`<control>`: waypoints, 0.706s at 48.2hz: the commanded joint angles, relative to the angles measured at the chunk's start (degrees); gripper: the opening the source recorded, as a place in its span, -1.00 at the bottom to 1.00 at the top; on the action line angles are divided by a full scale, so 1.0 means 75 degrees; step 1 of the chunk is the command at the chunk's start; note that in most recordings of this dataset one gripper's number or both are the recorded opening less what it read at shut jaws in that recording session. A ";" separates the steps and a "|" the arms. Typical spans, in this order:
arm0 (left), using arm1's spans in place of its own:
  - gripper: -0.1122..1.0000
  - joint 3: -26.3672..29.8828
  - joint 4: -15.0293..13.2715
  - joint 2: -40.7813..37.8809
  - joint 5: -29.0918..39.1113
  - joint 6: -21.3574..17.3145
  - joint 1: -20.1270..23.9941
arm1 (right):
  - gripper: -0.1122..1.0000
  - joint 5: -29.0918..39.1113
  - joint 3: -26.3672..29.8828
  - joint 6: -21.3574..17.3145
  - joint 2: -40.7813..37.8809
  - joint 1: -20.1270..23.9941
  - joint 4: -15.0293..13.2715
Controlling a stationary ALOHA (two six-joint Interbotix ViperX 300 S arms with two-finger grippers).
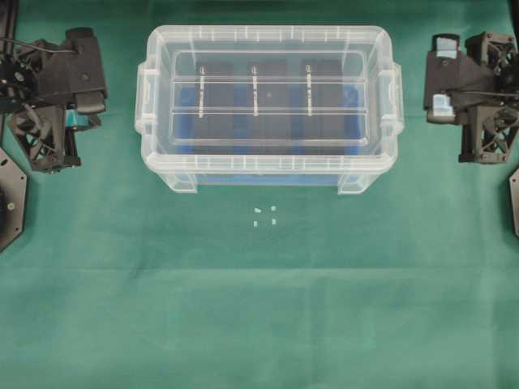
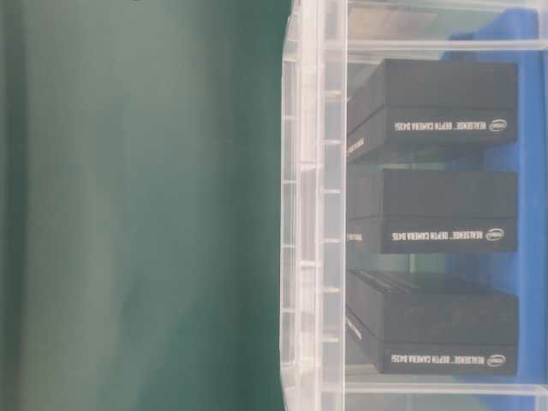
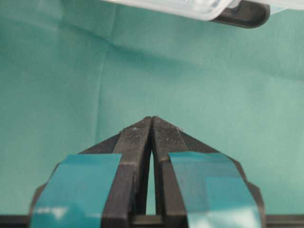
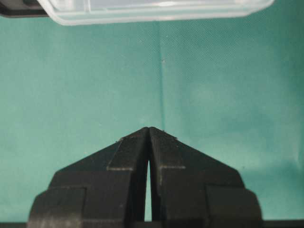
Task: Clamp the lid of the box with both arms, then lift and open it.
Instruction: 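Move both grippers inward to the lid rim at each box end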
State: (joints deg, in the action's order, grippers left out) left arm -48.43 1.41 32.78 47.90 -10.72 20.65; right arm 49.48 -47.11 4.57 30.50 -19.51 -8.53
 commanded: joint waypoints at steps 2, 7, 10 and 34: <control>-0.77 0.0246 0.0012 -0.0047 0.0164 -0.0105 0.0035 | -0.79 0.0000 0.0211 0.0082 -0.0035 -0.0023 0.0000; -0.77 0.0270 0.0012 -0.0047 0.0211 -0.0105 0.0047 | -0.79 -0.0012 0.0211 0.0082 -0.0035 -0.0023 0.0000; -0.77 0.0270 0.0012 -0.0047 0.0223 -0.0105 0.0047 | -0.79 -0.0012 0.0211 0.0070 -0.0047 -0.0023 0.0023; -0.77 0.0715 0.0000 -0.0703 0.0129 -0.0164 0.0047 | -0.79 -0.0375 0.0375 0.0000 -0.0363 -0.0023 0.0129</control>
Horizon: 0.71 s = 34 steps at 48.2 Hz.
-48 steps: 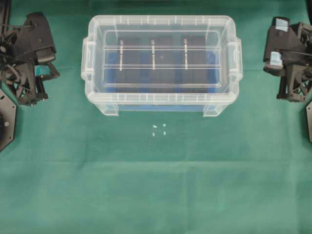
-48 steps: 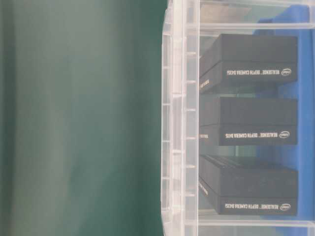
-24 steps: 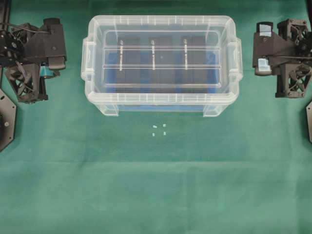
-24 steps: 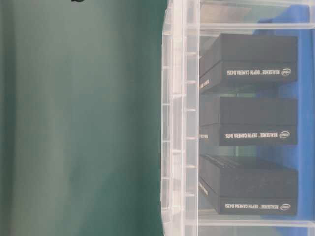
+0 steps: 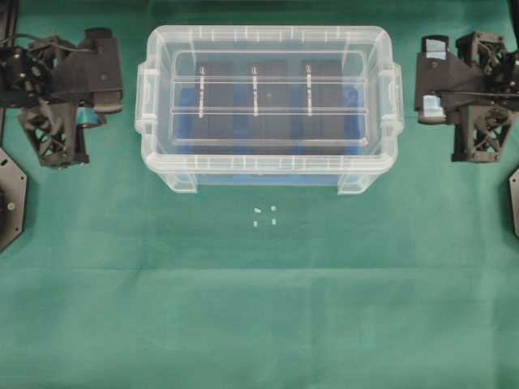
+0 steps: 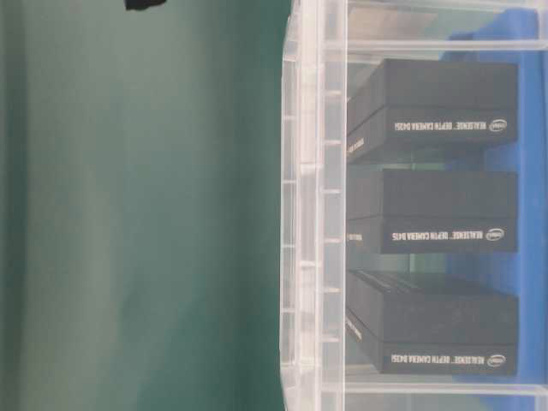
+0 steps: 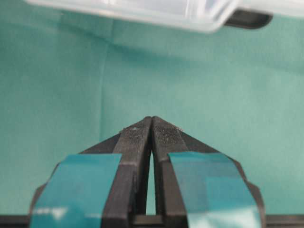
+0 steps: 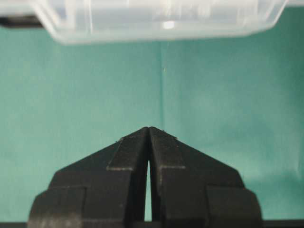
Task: Clamp the lid of the box with both arms, then lift and open it.
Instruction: 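Move both grippers inward to the lid rim at each box end, then clamp the clear lid edges with both grippers and lift slightly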
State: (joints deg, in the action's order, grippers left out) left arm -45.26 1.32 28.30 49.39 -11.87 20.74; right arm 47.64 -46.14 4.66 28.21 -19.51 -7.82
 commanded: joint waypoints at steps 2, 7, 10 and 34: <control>-0.77 0.0363 0.0012 -0.0199 -0.0070 -0.0035 0.0035 | -0.79 -0.0176 0.0281 -0.0012 -0.0129 -0.0023 0.0047; -0.77 0.0539 0.0012 -0.0422 -0.0094 -0.0129 0.0035 | -0.79 -0.0258 0.0422 -0.0012 -0.0352 -0.0023 0.0047; -0.77 0.0621 0.0000 -0.0539 -0.0117 -0.0211 0.0035 | -0.79 -0.0293 0.0492 -0.0012 -0.0469 -0.0023 0.0047; -0.77 0.1184 0.0000 -0.1277 -0.0234 -0.0527 0.0035 | -0.79 -0.0645 0.1207 0.0012 -0.1371 -0.0023 0.0047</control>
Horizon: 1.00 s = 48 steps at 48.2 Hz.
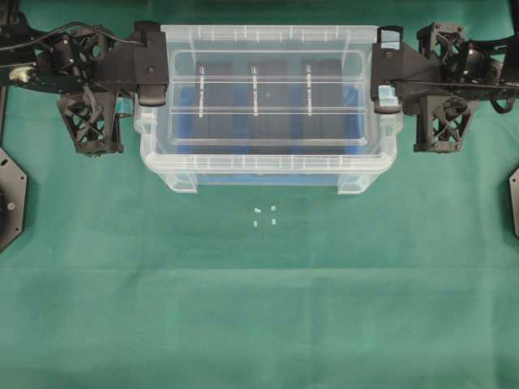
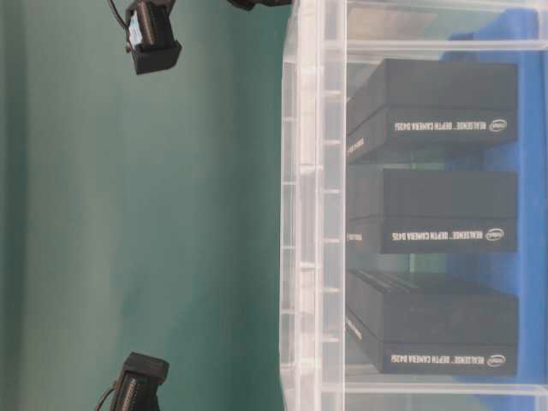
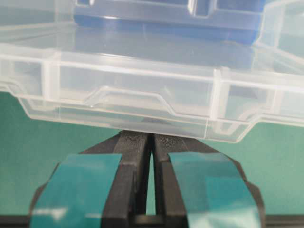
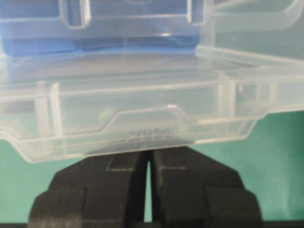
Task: Clamp the lid of the box with both arms, then lift and open it.
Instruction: 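Clamp the clear lid edges with both grippers and lift slightly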
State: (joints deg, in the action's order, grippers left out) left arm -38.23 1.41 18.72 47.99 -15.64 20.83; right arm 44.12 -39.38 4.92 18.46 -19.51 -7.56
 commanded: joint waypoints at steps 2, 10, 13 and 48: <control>-0.77 0.0270 -0.0023 -0.0023 -0.0047 -0.0035 0.0023 | -0.79 -0.0199 0.0352 -0.0023 -0.0117 -0.0012 0.0012; -0.77 0.0305 -0.0012 -0.0059 -0.0047 -0.0047 0.0023 | -0.79 -0.0223 0.0422 -0.0023 -0.0211 0.0035 0.0012; -0.77 0.0305 -0.0023 -0.0059 -0.0047 -0.0059 0.0023 | -0.79 -0.0223 0.0422 -0.0023 -0.0211 0.0035 0.0012; -0.77 0.0422 -0.0035 0.0070 0.0082 0.0023 -0.0035 | -0.79 -0.0176 0.0457 -0.0070 0.0223 0.0188 0.0012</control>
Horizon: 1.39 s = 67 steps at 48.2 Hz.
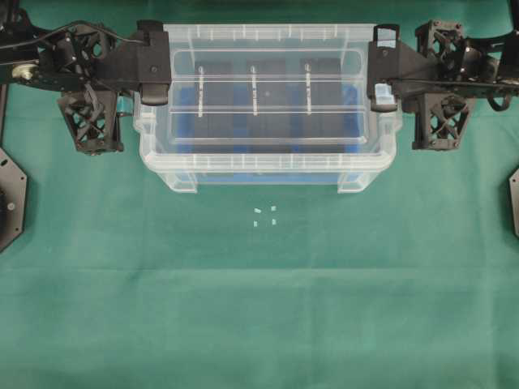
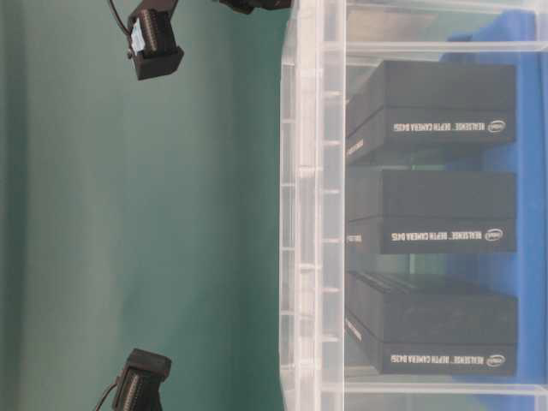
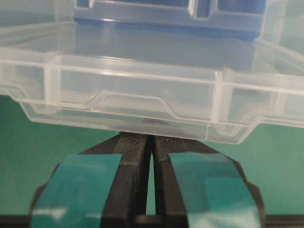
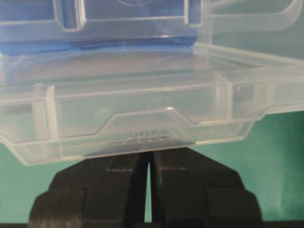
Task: Clamp the lid of the box with both arms, then lift and open it.
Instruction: 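Clamp the clear lid edges with both grippers and lift slightly, then pull the held lid toward the front, off the box, with both grippers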
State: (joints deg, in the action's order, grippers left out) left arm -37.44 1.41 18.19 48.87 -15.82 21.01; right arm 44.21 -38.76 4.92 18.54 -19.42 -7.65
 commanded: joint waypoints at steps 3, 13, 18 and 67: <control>-0.77 0.0316 -0.0035 0.0187 0.0000 0.0047 -0.0070 | -0.79 -0.0188 0.0398 -0.0070 0.0270 0.0188 0.0023; -0.77 0.0352 -0.0047 0.0398 0.0141 0.0176 -0.0070 | -0.79 -0.0023 0.0480 -0.0070 0.0445 0.0223 0.0023; -0.77 0.0422 -0.0035 0.0516 0.0234 0.0187 -0.0082 | -0.79 0.0047 0.0504 -0.0070 0.0492 0.0223 0.0023; -0.77 0.1055 -0.0035 0.0844 0.1078 0.0562 -0.0750 | -0.79 0.0832 0.0949 -0.0387 0.0809 0.0715 0.0023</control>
State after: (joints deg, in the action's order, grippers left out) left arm -31.99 1.41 23.55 57.30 -12.66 17.58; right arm 50.71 -34.72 3.25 23.91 -16.08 -7.73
